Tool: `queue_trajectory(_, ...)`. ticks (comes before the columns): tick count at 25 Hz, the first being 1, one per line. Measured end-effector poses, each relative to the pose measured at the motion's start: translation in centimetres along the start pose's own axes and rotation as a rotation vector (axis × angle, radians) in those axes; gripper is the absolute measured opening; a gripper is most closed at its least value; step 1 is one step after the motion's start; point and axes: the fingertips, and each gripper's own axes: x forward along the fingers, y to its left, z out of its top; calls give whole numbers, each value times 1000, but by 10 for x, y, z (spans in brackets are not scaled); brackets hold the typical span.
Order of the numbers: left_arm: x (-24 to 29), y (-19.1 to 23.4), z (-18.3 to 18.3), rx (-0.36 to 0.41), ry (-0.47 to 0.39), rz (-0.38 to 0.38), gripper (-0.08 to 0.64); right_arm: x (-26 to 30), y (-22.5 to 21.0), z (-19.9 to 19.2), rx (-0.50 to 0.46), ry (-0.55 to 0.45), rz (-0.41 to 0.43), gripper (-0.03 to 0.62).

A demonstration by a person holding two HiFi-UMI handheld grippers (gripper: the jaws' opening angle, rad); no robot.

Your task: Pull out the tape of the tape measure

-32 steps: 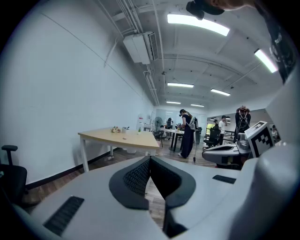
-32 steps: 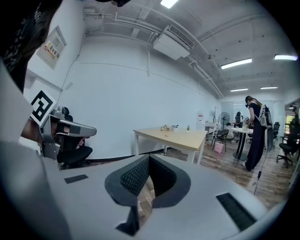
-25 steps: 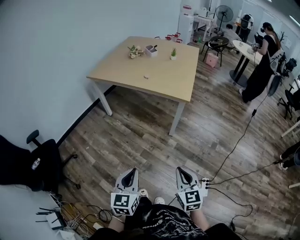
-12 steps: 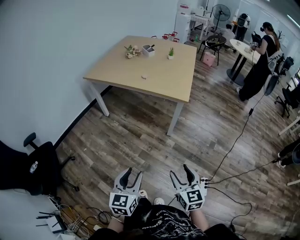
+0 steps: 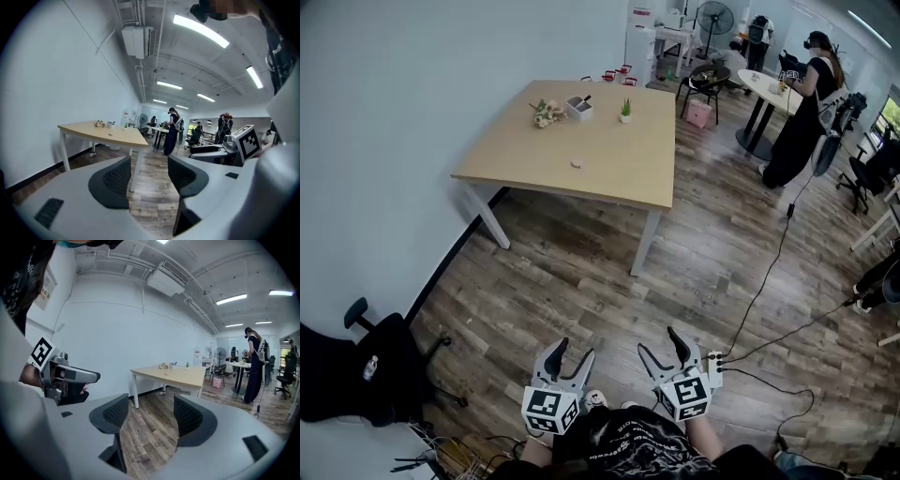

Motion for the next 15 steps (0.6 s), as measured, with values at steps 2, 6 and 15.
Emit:
queue_trajectory(2,4,6,-1,12,12,-17,253,6,4,1,4,-3,-13,302)
queue_trajectory(6,10,19,2,12,11,-26,253,14,4,-3,40,-3,-37,302)
queue_trajectory(15,61,47,12,-8,9,23,253,72,-36,2,59,8,0,302)
